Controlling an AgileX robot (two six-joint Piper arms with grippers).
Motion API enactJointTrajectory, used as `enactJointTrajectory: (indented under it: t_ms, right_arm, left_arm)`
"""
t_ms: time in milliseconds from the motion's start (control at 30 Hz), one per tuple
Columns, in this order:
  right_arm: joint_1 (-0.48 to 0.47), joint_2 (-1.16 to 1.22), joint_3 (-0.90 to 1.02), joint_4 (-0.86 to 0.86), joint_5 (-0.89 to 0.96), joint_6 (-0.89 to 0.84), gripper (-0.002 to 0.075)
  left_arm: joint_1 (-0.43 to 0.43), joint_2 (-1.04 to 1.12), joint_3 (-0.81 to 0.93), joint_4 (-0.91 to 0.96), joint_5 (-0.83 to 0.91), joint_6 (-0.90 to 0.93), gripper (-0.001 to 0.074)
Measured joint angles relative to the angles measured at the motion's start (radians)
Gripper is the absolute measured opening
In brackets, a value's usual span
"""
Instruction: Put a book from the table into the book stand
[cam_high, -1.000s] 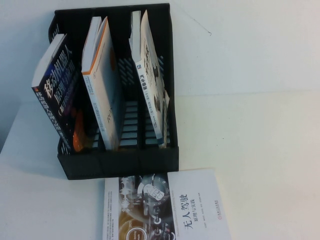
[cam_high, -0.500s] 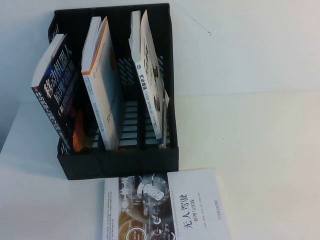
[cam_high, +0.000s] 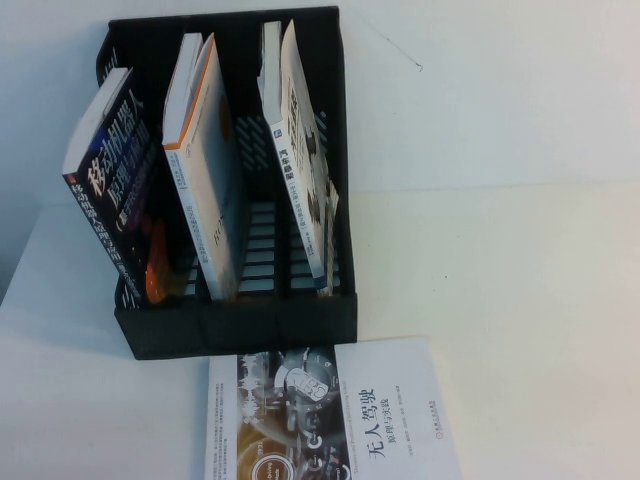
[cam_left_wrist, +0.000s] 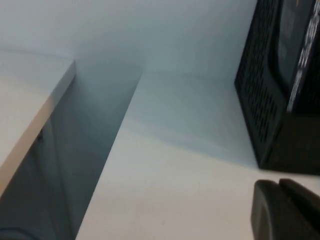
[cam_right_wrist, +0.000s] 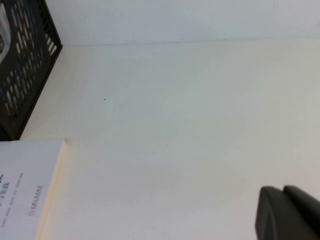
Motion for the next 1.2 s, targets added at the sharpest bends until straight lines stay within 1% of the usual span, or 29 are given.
enactJointTrajectory:
  t_ms: [100, 167, 267, 600, 800, 867, 1200]
  right_arm:
    - [0.000, 0.000, 0.000, 0.000, 0.000, 0.000, 0.0008]
    - [0.000, 0.000, 0.000, 0.000, 0.000, 0.000, 0.0008]
    - [0.000, -0.006, 0.000, 0.000, 0.000, 0.000, 0.0008]
    - [0.000, -0.008, 0.000, 0.000, 0.000, 0.000, 0.0008]
    - [0.000, -0.008, 0.000, 0.000, 0.000, 0.000, 0.0008]
    - [0.000, -0.008, 0.000, 0.000, 0.000, 0.000, 0.0008]
    - [0.000, -0.008, 0.000, 0.000, 0.000, 0.000, 0.0008]
  left_arm:
    - [0.004, -0.025, 0.000, -0.054, 0.136, 0.149, -0.0003]
    - [0.006, -0.028, 0.000, -0.065, 0.155, 0.205, -0.0003]
    - [0.006, -0.028, 0.000, -0.072, 0.157, 0.235, -0.0003]
    - [-0.012, -0.028, 0.000, -0.084, 0.143, 0.188, -0.0003]
    - [-0.090, -0.028, 0.000, -0.078, 0.159, 0.185, -0.0003]
    - [-0.101, -0.028, 0.000, -0.076, 0.159, 0.187, -0.0003]
    - [-0.101, -0.028, 0.000, -0.074, 0.160, 0.189, -0.0003]
